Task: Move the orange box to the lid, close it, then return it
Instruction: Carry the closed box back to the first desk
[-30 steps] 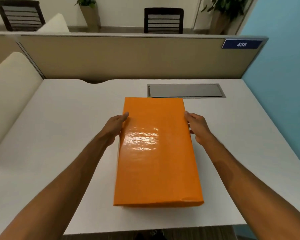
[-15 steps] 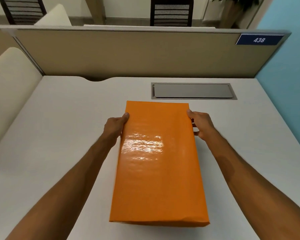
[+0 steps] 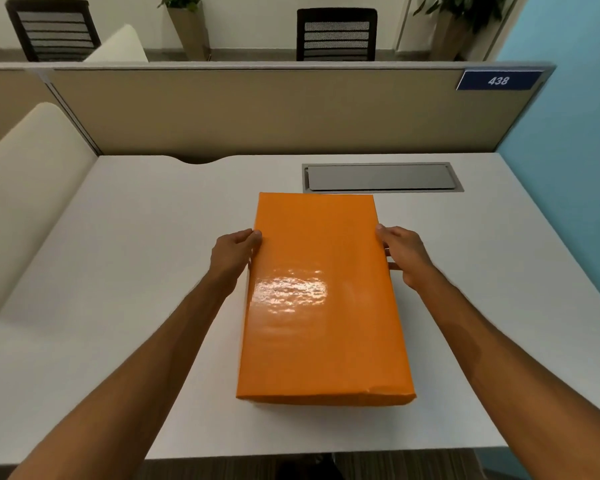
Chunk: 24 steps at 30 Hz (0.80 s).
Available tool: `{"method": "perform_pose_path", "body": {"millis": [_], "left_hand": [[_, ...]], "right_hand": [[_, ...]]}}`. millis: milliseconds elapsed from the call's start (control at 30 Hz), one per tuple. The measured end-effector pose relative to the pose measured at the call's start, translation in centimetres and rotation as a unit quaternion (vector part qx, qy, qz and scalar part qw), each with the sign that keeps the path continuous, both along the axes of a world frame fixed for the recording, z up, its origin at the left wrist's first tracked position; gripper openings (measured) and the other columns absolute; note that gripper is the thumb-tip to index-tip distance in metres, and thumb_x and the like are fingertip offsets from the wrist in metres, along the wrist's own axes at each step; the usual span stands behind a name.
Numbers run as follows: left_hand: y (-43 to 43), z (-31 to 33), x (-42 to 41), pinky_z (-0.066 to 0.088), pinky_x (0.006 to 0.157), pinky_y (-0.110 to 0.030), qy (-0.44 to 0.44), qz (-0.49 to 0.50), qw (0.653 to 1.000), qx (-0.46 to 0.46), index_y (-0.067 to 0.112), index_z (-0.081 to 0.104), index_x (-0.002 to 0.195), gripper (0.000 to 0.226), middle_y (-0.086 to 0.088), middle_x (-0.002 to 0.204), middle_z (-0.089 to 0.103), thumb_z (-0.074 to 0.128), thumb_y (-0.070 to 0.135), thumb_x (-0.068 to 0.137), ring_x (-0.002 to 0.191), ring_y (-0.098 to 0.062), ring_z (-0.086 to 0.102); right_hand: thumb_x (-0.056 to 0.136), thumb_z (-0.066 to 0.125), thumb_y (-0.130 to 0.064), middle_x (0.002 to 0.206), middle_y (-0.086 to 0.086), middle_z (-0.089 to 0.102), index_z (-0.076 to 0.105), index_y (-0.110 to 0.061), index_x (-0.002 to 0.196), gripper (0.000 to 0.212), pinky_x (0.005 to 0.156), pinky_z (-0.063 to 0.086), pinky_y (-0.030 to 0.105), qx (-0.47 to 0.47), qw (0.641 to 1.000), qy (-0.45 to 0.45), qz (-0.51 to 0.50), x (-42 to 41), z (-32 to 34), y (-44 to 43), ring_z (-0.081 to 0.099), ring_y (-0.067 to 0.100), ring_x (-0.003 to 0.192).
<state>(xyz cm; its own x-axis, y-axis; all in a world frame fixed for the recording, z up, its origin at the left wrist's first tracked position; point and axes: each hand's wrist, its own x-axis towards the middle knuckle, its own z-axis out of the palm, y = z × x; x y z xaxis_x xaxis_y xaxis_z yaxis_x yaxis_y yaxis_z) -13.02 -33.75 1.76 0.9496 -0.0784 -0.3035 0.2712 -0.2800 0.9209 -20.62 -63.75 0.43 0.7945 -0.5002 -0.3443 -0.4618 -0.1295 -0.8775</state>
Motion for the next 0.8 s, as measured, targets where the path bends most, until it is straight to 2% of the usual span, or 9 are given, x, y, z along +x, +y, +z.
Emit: {"method": "perform_pose_path", "body": {"millis": [167, 267, 433, 500, 633, 800], "left_hand": [[2.4, -0.9, -5.0, 0.052, 0.098, -0.047, -0.012, -0.014, 1.0, -0.005, 0.01, 0.062, 0.132, 0.041, 0.003, 0.115, 0.068, 0.062, 0.028, 0.095, 0.11, -0.026, 0.065], [3.6, -1.6, -7.6, 0.053, 0.097, -0.049, -0.011, -0.013, 1.0, -0.023, 0.011, 0.062, 0.132, 0.041, -0.005, 0.126, 0.068, 0.062, 0.028, 0.095, 0.113, -0.027, 0.065], [5.2, -2.7, -11.7, 0.053, 0.097, -0.048, 0.021, 0.005, 0.997, -0.076, 0.013, 0.059, 0.136, 0.047, -0.008, 0.128, 0.067, 0.064, 0.033, 0.093, 0.114, -0.027, 0.064], [5.6, -2.8, -12.9, 0.049, 0.099, -0.049, 0.062, -0.018, 0.993, -0.095, 0.02, 0.051, 0.144, 0.055, -0.006, 0.136, 0.061, 0.063, 0.038, 0.093, 0.12, -0.028, 0.06], [5.4, -2.2, -13.7, 0.041, 0.105, -0.063, 0.116, -0.085, 0.985, -0.096, 0.036, 0.034, 0.152, 0.074, -0.001, 0.141, 0.055, 0.066, 0.046, 0.086, 0.126, -0.032, 0.055], [5.8, -1.3, -13.7, 0.043, 0.103, -0.062, 0.114, -0.095, 0.984, -0.096, 0.037, 0.035, 0.151, 0.072, -0.003, 0.139, 0.059, 0.067, 0.042, 0.087, 0.123, -0.033, 0.059]], "right_hand": [[0.095, 0.06, -0.038, 0.118, 0.008, 0.065, 0.061, -0.014, 0.124, 0.037, 0.085, 0.055, 0.046, 0.012, 1.0, -0.009, 0.008, -5.7, -0.2, 1.6, 0.063, 0.028, 0.106], [0.093, 0.064, -0.036, 0.117, 0.009, 0.065, 0.061, -0.015, 0.121, 0.034, 0.083, 0.056, 0.047, 0.017, 1.0, -0.022, -0.007, -8.7, -0.2, 2.4, 0.063, 0.028, 0.106], [0.089, 0.068, -0.037, 0.115, 0.005, 0.067, 0.061, -0.024, 0.12, 0.034, 0.069, 0.056, 0.038, 0.05, 0.998, -0.044, -0.008, -13.1, -0.9, 3.6, 0.066, 0.024, 0.101], [0.087, 0.07, -0.039, 0.117, 0.001, 0.067, 0.059, -0.028, 0.128, 0.043, 0.069, 0.056, 0.039, 0.078, 0.996, -0.044, 0.002, -14.4, -1.1, 3.7, 0.066, 0.022, 0.102], [0.081, 0.074, -0.041, 0.127, -0.002, 0.062, 0.047, -0.031, 0.144, 0.069, 0.082, 0.055, 0.049, 0.163, 0.985, -0.035, 0.038, -15.6, -1.5, 3.6, 0.063, 0.024, 0.11], [0.074, 0.077, -0.04, 0.125, -0.002, 0.065, 0.047, -0.03, 0.144, 0.077, 0.074, 0.057, 0.045, 0.185, 0.981, -0.034, 0.043, -15.1, -1.2, 3.3, 0.065, 0.024, 0.108]]}}
